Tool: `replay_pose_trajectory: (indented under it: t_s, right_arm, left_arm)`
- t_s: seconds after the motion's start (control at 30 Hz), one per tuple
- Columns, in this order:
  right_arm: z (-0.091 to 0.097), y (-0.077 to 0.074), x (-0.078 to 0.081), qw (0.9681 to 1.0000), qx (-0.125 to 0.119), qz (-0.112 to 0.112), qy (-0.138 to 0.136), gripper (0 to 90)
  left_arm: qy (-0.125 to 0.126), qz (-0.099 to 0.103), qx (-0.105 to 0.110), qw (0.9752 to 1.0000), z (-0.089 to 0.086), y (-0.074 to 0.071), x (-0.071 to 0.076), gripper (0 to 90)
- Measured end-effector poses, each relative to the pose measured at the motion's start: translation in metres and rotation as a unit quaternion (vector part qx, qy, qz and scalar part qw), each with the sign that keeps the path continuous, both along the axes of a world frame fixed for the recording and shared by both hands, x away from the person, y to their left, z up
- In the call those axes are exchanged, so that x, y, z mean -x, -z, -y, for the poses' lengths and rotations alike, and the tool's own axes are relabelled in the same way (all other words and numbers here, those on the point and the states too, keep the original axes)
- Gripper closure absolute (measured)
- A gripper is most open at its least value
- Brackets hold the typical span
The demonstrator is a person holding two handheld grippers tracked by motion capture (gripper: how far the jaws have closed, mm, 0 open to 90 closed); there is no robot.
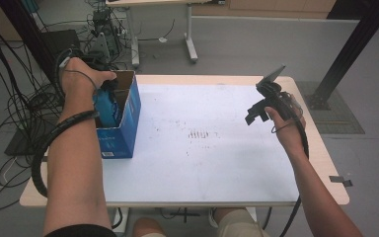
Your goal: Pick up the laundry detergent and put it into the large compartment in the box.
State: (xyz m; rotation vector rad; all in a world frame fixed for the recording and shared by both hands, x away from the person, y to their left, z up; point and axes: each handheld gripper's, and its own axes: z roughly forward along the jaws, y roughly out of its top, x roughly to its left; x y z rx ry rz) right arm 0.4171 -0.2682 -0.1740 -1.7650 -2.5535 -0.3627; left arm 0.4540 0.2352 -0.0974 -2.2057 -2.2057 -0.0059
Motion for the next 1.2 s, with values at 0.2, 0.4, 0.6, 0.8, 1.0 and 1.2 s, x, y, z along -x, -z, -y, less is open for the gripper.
replay_pose_trajectory:
  t_s: [0.2, 0.4, 0.6, 0.8, 1.0, 1.2]
  right_arm:
    - [0.000, 0.000, 0.000, 1.0000, 0.002, -0.002, 0.001, 5.7]
    - [0.000, 0.002, -0.001, 1.0000, 0.003, -0.003, 0.001, 5.6]
    - [-0.001, 0.002, -0.001, 1.0000, 0.004, -0.003, 0.001, 5.6]
    - [-0.002, 0.002, -0.002, 1.0000, 0.004, -0.004, 0.000, 5.7]
    - [-0.003, 0.003, -0.002, 1.0000, 0.005, -0.004, -0.001, 5.7]
    - [-0.002, 0.004, -0.002, 1.0000, 0.005, -0.006, 0.002, 5.7]
  left_arm:
    - [0.003, 0.003, -0.005, 1.0000, 0.002, 0.013, 0.001, 37.1]
    - [0.009, 0.000, -0.007, 0.9999, 0.004, 0.025, 0.001, 37.1]
    - [0.012, -0.003, -0.011, 0.9999, 0.007, 0.036, 0.001, 37.1]
    - [0.016, -0.003, -0.011, 0.9998, 0.007, 0.044, 0.002, 37.1]
    - [0.018, -0.003, -0.012, 0.9998, 0.008, 0.052, 0.002, 37.1]
    - [0.020, -0.005, -0.011, 0.9997, 0.008, 0.057, 0.002, 37.1]
